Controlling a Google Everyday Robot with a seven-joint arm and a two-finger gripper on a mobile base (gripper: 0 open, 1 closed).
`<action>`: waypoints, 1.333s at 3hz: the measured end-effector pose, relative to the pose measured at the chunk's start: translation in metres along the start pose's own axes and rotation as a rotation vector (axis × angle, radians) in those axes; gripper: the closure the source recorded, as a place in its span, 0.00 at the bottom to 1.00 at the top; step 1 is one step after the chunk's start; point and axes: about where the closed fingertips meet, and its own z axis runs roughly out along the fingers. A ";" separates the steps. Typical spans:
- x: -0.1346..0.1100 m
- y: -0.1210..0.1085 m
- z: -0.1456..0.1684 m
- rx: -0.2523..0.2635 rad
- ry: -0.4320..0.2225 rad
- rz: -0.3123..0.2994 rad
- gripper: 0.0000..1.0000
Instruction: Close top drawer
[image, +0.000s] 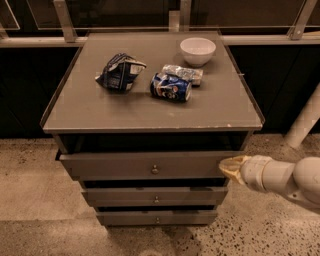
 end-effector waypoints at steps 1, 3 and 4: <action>0.000 0.023 -0.033 0.104 0.096 -0.024 1.00; 0.007 0.040 -0.040 0.102 0.127 -0.038 0.59; 0.007 0.040 -0.040 0.101 0.127 -0.038 0.35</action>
Offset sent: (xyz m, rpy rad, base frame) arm -0.0327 -0.0018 0.0136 -0.1004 -0.0098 -0.0793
